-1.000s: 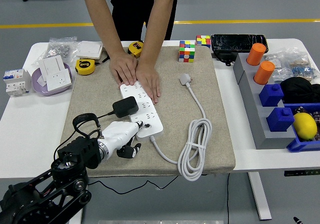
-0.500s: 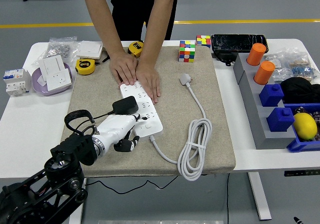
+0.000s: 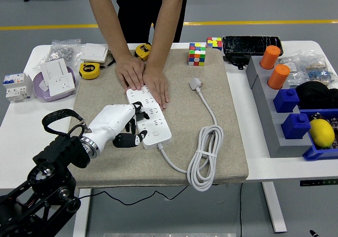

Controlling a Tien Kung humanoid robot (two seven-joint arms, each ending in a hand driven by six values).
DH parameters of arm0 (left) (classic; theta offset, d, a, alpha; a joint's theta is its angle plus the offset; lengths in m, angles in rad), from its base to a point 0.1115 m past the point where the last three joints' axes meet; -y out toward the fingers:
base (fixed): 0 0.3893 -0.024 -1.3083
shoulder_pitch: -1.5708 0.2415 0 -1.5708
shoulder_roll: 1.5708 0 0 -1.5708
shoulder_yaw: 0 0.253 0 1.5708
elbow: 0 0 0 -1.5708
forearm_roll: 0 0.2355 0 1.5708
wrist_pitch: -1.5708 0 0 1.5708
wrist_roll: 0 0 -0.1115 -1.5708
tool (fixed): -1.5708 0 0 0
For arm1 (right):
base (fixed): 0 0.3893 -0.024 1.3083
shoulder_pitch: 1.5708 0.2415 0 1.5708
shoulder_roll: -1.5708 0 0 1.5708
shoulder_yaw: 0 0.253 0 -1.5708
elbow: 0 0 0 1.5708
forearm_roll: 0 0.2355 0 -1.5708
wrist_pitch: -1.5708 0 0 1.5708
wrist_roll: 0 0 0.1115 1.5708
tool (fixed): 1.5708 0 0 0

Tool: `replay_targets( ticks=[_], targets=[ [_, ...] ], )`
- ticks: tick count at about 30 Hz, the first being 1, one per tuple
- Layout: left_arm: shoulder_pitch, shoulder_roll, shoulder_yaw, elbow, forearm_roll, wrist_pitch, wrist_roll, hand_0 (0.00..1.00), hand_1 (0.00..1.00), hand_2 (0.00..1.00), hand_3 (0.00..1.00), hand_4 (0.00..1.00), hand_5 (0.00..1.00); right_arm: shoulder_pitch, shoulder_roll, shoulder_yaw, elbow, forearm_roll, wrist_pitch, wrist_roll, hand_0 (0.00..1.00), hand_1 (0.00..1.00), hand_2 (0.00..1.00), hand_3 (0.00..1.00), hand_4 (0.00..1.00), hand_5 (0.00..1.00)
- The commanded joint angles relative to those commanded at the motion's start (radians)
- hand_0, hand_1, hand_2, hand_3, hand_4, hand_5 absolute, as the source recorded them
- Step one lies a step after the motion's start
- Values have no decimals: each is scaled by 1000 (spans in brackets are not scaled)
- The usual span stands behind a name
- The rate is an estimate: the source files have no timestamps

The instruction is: Pick up the plug,place it near the board,insert it into the board,press the button

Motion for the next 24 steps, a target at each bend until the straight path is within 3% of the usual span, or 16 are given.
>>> replay_targets(
  ticks=[1,6,7,12,13,18,19,24],
  targets=[
    [1,1,1,1,-4,-4,2,998,929,860,792,778,263,0,0,-1,0,1,0,0,907,763,742,770,998,998],
    [2,4,10,4,-29,-23,9,998,929,860,792,778,263,-1,1,7,0,-3,1,1,907,763,742,770,998,998],
    [1,5,11,3,-32,-31,15,748,827,814,824,784,268,-1,1,9,0,-4,2,1,907,764,741,770,998,998],
    [-2,7,19,2,-48,-48,28,748,827,814,824,784,268,-1,2,9,0,-1,1,1,907,764,741,770,998,998],
    [-3,7,22,2,-48,-47,28,332,257,376,848,728,283,-1,2,9,0,-1,1,1,907,763,743,770,998,998],
    [-8,8,40,3,-47,-31,21,332,257,376,848,728,283,0,2,11,0,-1,1,1,907,763,743,770,998,998],
    [-10,7,44,4,-51,-28,20,180,64,173,774,700,268,0,2,11,0,0,0,1,907,763,742,771,998,998],
    [-20,0,75,24,-70,-25,28,180,64,173,774,700,268,0,2,12,0,-1,1,1,907,763,742,771,998,998]
  ],
)
